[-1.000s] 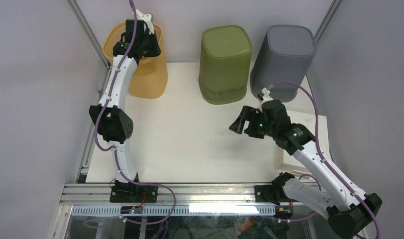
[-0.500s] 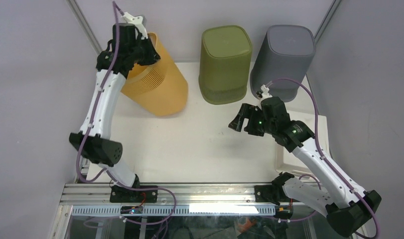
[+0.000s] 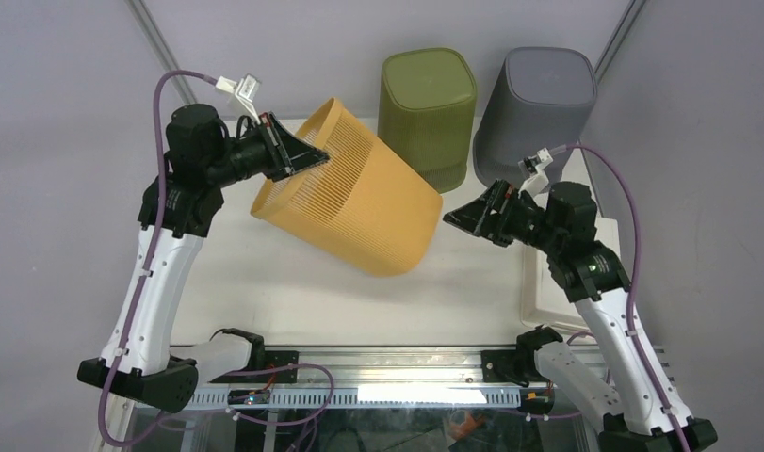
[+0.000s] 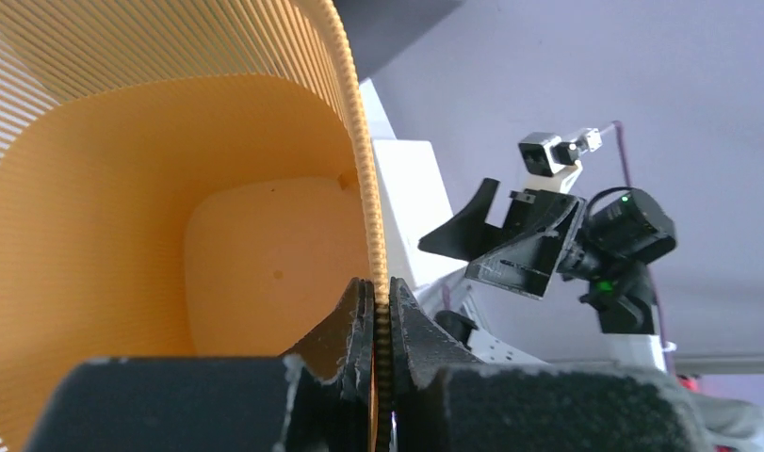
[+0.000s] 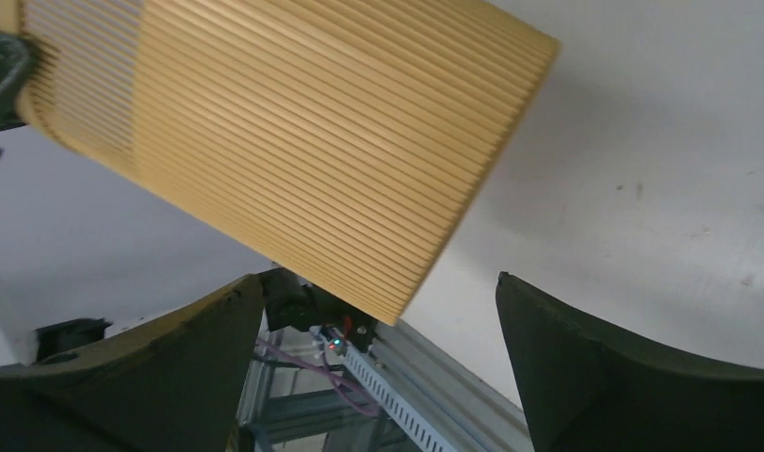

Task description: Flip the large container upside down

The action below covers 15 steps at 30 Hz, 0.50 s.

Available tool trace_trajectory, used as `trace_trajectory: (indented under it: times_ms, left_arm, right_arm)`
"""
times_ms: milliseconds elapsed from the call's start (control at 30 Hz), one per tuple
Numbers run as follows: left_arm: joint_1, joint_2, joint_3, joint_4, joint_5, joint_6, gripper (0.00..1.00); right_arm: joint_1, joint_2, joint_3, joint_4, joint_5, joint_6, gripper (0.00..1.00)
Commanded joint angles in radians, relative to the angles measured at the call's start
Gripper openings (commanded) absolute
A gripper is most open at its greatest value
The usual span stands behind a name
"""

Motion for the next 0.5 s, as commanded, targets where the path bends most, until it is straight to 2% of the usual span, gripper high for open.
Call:
trace_trajectory:
  times_ms: [0, 67, 233, 367, 467]
  left_arm:
    - [0.001, -0.054, -0.136, 0.303, 0.160, -0.205, 0.00]
    - [-0.006, -0.075, -0.206, 0.401, 0.189, -0.268, 0.00]
    - [-0.025, -0.111, -0.318, 0.530, 0.183, -0.353, 0.00]
    - [-0.030, -0.137, -0.484, 0.744, 0.184, -0.497, 0.00]
    - [-0.036, -0.141, -0.566, 0.801, 0.171, -0.537, 0.00]
  right_arm:
    - [-0.010, -0.059, -0.153, 0.276, -0.240, 0.239, 0.98]
    - [-0.011, -0.085, -0.209, 0.319, -0.250, 0.284, 0.98]
    - [-0.011, -0.120, -0.245, 0.198, -0.232, 0.247, 0.98]
    - [-0.011, -0.181, -0.336, 0.229, -0.240, 0.293, 0.98]
    - [-0.012, -0.198, -0.364, 0.225, -0.240, 0.302, 0.98]
